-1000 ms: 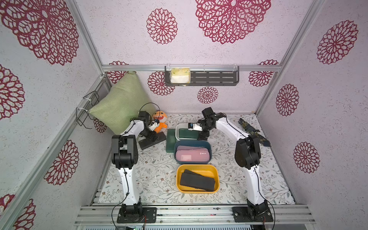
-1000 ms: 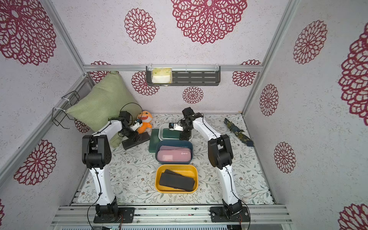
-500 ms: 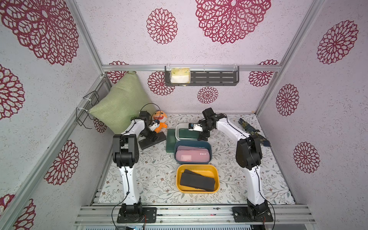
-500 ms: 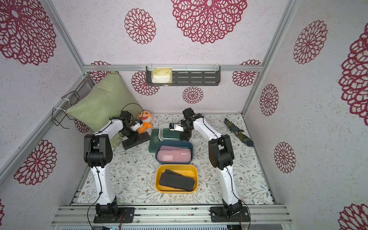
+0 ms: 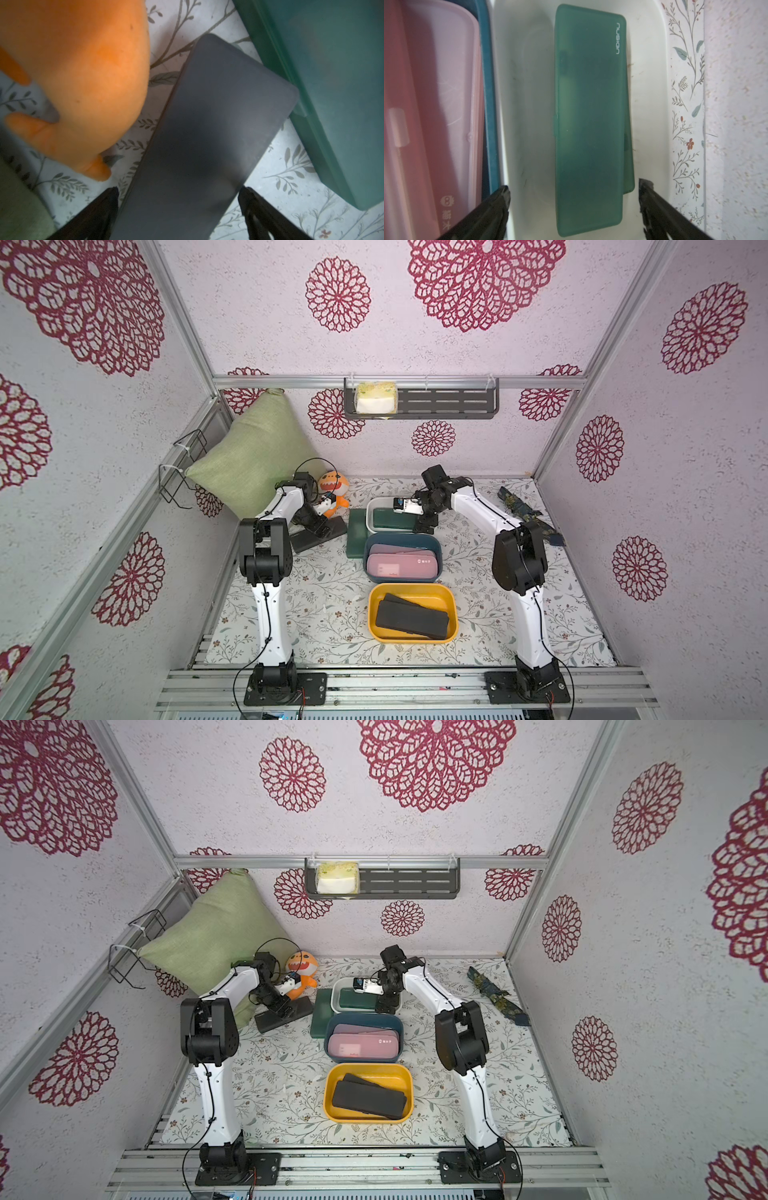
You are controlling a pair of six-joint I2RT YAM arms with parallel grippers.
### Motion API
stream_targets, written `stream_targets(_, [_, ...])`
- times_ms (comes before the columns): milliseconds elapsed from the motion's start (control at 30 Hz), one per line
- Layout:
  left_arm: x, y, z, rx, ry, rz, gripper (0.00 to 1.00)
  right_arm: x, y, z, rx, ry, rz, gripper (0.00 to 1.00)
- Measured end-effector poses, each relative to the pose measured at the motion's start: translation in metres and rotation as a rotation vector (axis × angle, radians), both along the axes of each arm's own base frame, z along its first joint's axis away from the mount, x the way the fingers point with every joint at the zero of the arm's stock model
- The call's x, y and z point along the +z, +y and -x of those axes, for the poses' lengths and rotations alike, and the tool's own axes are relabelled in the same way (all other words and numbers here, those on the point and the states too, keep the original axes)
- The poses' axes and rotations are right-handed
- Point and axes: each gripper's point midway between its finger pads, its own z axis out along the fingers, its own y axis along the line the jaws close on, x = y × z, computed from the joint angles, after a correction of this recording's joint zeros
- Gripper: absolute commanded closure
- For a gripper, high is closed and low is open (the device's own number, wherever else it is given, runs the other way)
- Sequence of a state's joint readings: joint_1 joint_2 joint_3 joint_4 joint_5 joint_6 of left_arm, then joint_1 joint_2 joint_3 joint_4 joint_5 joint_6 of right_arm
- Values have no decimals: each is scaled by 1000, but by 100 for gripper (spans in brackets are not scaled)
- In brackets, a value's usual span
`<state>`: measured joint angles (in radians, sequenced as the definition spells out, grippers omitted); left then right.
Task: Place the pencil cases by color into the storage box
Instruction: Pick up the pencil case from the center of the board.
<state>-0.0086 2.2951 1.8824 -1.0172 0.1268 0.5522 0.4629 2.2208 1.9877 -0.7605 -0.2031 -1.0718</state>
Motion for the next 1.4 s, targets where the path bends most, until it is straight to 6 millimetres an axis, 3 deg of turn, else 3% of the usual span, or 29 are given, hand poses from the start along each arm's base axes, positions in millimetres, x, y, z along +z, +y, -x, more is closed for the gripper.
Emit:
stream_targets(267, [-11,0,6,-10,37,-2,3,11,-5,4,-31,-20,-6,1])
stream_targets(500, [-14,-1,7,-10,44,-13,0,55,-11,21,-76,-149,-101,1])
stream_targets(600, [-16,-2,7,-8,38,-26,5,78,-13,28,-97,-215,-156,1])
stream_targets(733, [-16,-1,7,-5,12,-34,20,103,-15,36,-132,-286,-229,1])
stream_targets(1067, [-16,-3,11,22,-7,-34,44,127,-20,58,-197,-348,-354,1])
stream_targets(1400, [-10,-7,28,50,-6,-54,42,135,-27,68,-248,-371,-411,1])
